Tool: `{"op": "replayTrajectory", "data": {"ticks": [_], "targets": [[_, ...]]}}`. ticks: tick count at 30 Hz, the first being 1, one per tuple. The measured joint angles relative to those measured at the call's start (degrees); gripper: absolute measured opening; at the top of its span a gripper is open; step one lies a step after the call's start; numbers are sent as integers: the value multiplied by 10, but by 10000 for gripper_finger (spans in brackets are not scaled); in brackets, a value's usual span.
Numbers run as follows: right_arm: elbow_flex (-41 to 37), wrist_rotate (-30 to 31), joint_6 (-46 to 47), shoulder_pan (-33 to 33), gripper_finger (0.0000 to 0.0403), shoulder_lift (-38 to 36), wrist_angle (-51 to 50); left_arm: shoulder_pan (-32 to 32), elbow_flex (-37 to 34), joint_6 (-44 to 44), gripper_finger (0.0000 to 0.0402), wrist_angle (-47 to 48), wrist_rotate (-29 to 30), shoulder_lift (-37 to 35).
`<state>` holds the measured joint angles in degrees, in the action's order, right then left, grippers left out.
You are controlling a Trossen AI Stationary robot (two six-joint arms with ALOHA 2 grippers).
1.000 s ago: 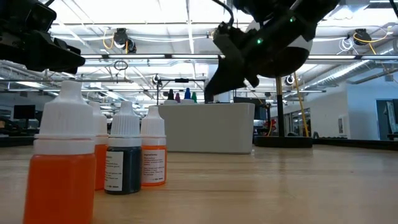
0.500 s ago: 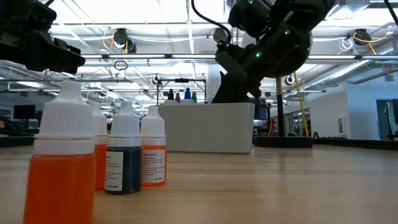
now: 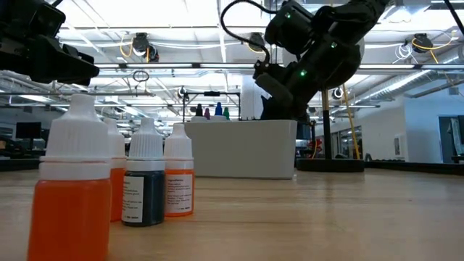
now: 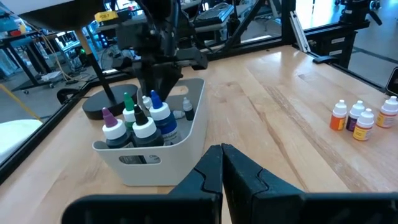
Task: Pick & Place food coloring
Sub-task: Put the small red food coloring bottle into the gray bin
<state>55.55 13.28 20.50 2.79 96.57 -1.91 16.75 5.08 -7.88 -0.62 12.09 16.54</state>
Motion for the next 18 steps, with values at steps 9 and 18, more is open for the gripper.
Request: {"op": "replayTrajectory", "data": {"ticks": [9, 18], "targets": [[1, 20, 24, 2, 59, 0, -33, 0, 0, 0, 10, 0, 0, 0], [0, 19, 24, 2, 61, 0, -30, 0, 0, 1, 10, 0, 0, 0]]}}
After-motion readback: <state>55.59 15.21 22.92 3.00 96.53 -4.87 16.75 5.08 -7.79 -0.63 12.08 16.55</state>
